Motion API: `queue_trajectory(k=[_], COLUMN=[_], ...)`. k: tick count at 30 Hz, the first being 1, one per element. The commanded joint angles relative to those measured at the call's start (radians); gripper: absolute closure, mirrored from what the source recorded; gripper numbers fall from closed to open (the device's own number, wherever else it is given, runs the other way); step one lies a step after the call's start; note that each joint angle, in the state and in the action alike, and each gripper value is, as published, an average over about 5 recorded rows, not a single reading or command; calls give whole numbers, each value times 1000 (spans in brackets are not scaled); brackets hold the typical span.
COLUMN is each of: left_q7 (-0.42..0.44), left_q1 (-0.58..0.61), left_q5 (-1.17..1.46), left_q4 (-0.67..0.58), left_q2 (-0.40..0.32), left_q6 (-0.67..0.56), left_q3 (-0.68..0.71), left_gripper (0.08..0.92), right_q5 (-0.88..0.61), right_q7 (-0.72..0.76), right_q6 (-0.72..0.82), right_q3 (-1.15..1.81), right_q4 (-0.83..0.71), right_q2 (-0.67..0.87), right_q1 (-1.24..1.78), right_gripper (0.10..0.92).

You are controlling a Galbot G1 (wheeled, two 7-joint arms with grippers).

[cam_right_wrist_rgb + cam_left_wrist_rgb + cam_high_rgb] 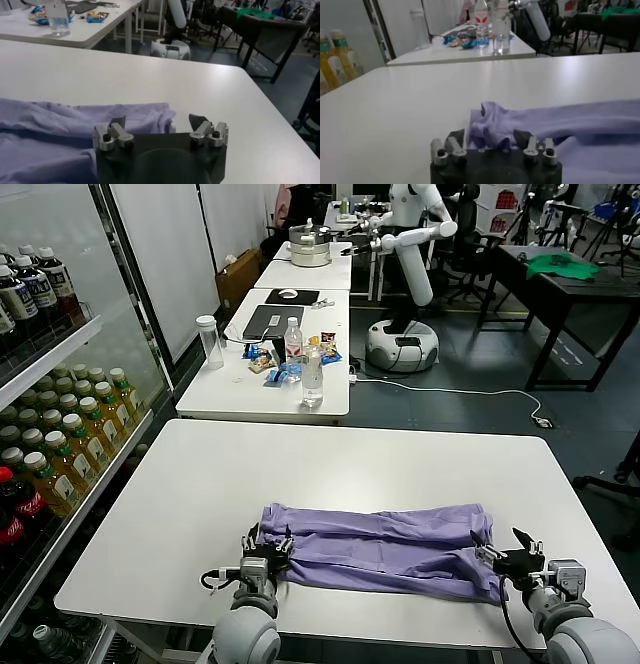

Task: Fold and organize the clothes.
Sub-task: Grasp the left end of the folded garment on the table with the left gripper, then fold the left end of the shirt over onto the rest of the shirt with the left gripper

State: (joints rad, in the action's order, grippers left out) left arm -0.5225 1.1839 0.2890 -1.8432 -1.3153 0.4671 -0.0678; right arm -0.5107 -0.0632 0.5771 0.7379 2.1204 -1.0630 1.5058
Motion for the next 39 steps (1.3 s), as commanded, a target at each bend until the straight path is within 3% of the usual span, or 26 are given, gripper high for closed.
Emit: queue_trajectory(k=[1, 8, 16, 21, 25, 29, 33, 39], left_q7=[-9, 25, 73, 95, 98, 108, 110, 102], left_q1=[11, 3, 1, 4, 18, 43, 66, 43], left_q5=[-2, 47, 140, 230, 397, 501, 596, 681], left_q4=[42, 25, -64, -103, -175, -309, -429, -444], left_q2=[-34, 11, 209, 343, 389, 347, 234, 51], left_q6=[0, -19, -33, -31, -20, -41, -57, -78], left_q3=[-2, -50, -237, -403, -492, -482, -383, -199], left_gripper=[441, 640, 860, 882, 882, 882, 882, 882], right_q5=[-1, -11, -22, -23, -22, -18, -16, -13], right_q7=[0, -1, -2, -4, -5, -6, -7, -9], right_q6=[0, 0, 0, 0, 0, 0, 0, 0], right_q3=[6, 11, 14, 4, -3, -7, -5, 0], right_q4=[5, 11, 9, 6, 7, 9, 15, 17], right_q2=[-2, 0, 8, 5, -2, -8, -8, -4], right_q1=[9, 8, -6, -20, -23, -18, -10, 1], right_gripper=[203, 203, 203, 203, 203, 203, 203, 203])
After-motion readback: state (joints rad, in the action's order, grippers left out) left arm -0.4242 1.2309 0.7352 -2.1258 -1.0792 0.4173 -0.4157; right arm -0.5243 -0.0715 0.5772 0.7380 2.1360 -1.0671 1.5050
